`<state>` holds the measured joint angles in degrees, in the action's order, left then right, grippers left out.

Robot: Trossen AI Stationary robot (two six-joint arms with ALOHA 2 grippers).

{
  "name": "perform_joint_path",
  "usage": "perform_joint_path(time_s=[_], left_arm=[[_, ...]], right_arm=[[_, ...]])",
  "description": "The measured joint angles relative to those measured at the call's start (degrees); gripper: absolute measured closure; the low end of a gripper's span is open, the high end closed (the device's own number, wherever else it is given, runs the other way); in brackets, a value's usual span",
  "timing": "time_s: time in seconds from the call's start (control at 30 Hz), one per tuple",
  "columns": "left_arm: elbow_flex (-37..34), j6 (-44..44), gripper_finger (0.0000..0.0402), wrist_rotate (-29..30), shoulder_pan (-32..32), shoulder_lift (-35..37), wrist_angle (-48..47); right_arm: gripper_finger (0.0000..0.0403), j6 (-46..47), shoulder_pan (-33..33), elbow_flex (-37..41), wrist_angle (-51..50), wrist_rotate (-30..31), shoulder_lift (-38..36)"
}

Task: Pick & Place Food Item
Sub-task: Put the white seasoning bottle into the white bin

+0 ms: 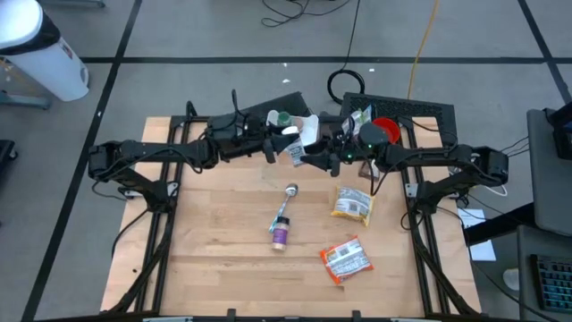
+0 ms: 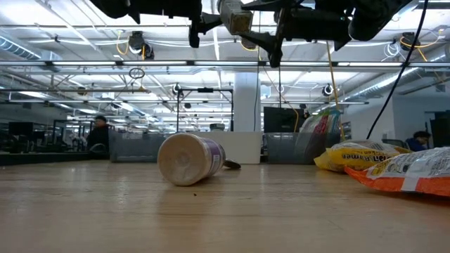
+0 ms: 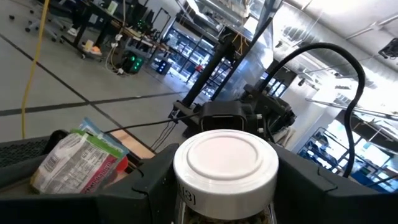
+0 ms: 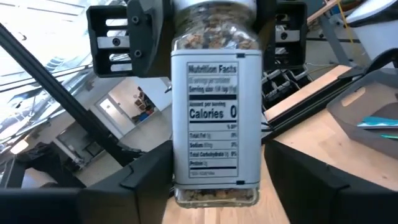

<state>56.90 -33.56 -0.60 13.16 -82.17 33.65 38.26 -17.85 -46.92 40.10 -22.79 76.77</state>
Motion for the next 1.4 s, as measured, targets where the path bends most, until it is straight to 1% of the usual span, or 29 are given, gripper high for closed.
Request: perform_joint_path(time_s=[0.13,0.17,0.27,0.47,0.53,0.7,0.8,0.87,1.03,1.4], left_arm=[[0.0,0.0,0.019,0.1,-0.2,0.0,0.0],[0.0,0.0,0.019,0.1,-0.3,0.0,0.0],[0.0,0.0,0.019,0.2,-0.4,0.0,0.0],[0.0,-0.8,0.0189,0.7,-0.4,0.0,-0.1],[0.0,-0.9,0.0172,0.9,-0.4,0.0,-0.1],[0.0,-1.5,0.0107,1.1,-0.4,0.0,-1.2],[0.0,-1.5,0.0084,1.1,-0.4,0.0,-1.8],[0.0,-1.5,0.0077,1.1,-0.4,0.0,-1.9],[0.0,-1.4,0.008,-1.2,0.0,0.0,-1.9],[0.0,-2.6,0.0107,-12.5,3.6,0.0,-2.1]], right_arm=[[0.0209,-0.1,0.0,0.0,0.0,-0.2,0.0],[0.0213,-0.1,0.0,0.0,0.0,-0.2,0.0],[0.0213,-0.1,0.0,0.0,0.0,-1.3,0.0],[0.0213,-0.1,0.0,0.0,0.0,-1.3,0.0],[0.0213,-0.1,0.0,0.0,0.0,-1.4,0.0],[0.0213,-0.1,0.1,0.0,-0.4,-3.1,0.0],[0.0213,-0.2,0.1,0.0,-0.3,-3.1,0.0],[0.0213,-0.2,0.1,0.0,-0.2,-3.1,0.0],[0.0213,0.0,-0.1,0.0,-0.4,-4.6,0.0],[0.0213,0.3,-0.4,0.0,-3.0,-7.6,0.0]])
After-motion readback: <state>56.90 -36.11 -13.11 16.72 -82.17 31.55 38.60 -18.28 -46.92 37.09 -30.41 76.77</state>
